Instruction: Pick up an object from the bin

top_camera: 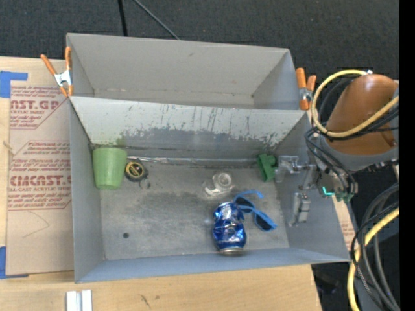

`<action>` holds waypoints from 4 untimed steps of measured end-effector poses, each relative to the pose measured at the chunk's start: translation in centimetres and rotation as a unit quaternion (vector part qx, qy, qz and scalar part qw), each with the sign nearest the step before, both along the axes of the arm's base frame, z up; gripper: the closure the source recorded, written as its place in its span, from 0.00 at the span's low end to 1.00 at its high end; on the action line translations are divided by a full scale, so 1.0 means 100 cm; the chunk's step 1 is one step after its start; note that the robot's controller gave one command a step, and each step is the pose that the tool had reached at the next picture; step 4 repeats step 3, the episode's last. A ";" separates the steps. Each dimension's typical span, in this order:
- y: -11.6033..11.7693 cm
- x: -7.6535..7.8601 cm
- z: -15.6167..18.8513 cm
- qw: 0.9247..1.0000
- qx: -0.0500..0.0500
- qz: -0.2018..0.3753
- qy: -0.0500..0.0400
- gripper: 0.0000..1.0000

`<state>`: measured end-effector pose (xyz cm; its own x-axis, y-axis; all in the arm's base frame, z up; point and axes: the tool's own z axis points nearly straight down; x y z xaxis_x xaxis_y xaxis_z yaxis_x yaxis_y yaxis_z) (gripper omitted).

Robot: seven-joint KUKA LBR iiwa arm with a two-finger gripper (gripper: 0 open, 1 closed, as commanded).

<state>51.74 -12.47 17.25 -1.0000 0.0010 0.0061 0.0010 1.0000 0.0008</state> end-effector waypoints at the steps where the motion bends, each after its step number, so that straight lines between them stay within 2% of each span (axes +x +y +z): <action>1: 0.021 -0.016 -0.107 1.000 0.001 0.009 0.001 0.00; 2: 0.020 -0.013 -0.103 1.000 -0.001 0.009 -0.003 1.00; 3: 0.050 -0.011 0.048 1.000 0.000 0.009 -0.008 1.00; 4: 0.050 -0.011 0.048 1.000 0.000 0.009 -0.008 1.00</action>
Offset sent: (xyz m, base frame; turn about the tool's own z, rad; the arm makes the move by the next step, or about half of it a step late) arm -0.0130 0.0198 -0.1025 -0.0175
